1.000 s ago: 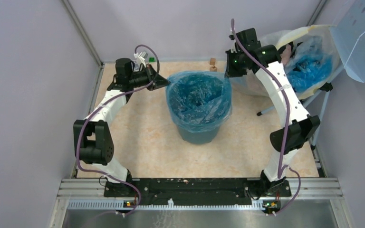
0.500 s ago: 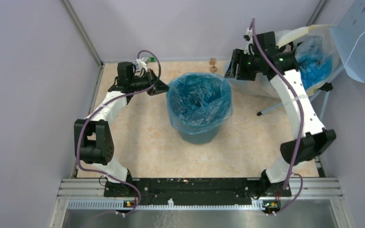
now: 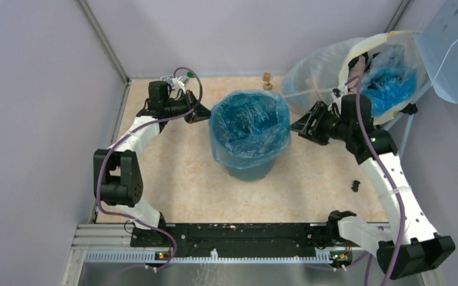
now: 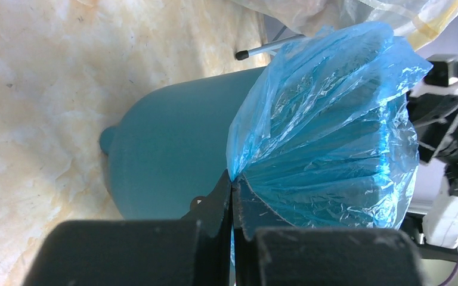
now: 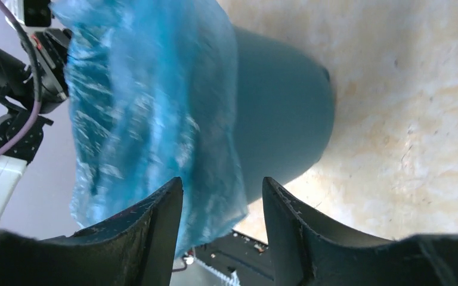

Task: Put the trash bags into the trash bin

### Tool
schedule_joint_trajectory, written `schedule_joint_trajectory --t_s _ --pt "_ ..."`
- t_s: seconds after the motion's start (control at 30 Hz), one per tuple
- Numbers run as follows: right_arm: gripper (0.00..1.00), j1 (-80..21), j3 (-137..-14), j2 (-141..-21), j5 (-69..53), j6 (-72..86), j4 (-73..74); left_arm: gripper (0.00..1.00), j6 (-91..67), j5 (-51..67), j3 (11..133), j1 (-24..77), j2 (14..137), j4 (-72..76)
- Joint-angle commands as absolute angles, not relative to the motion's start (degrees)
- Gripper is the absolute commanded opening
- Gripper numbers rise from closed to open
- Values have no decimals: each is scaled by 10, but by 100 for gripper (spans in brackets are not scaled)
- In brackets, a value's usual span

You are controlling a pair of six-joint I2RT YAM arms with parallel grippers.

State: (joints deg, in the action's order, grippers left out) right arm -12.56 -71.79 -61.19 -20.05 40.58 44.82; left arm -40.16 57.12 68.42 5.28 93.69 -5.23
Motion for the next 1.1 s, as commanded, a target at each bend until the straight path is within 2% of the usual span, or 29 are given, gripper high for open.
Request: schedule_joint_trajectory --t_s 0.0,0.17,0.4,0.83,0.97,1.07 --pt "53 -121 -613 -533 -245 525 308 0 -399 577 673 52 912 -43" --pt "58 -120 -525 -460 -243 583 248 0 -405 576 670 52 909 -41" --pt "52 -118 -432 -400 -245 654 172 0 -423 577 669 52 911 -23" --pt "44 -113 -348 -410 -304 763 19 0 -444 583 674 52 918 -9" --pt "34 -113 -335 -422 -308 788 -33 0 -448 586 671 52 920 -6" --pt "12 -113 -346 -437 -314 787 -32 0 -448 585 671 53 919 -7"
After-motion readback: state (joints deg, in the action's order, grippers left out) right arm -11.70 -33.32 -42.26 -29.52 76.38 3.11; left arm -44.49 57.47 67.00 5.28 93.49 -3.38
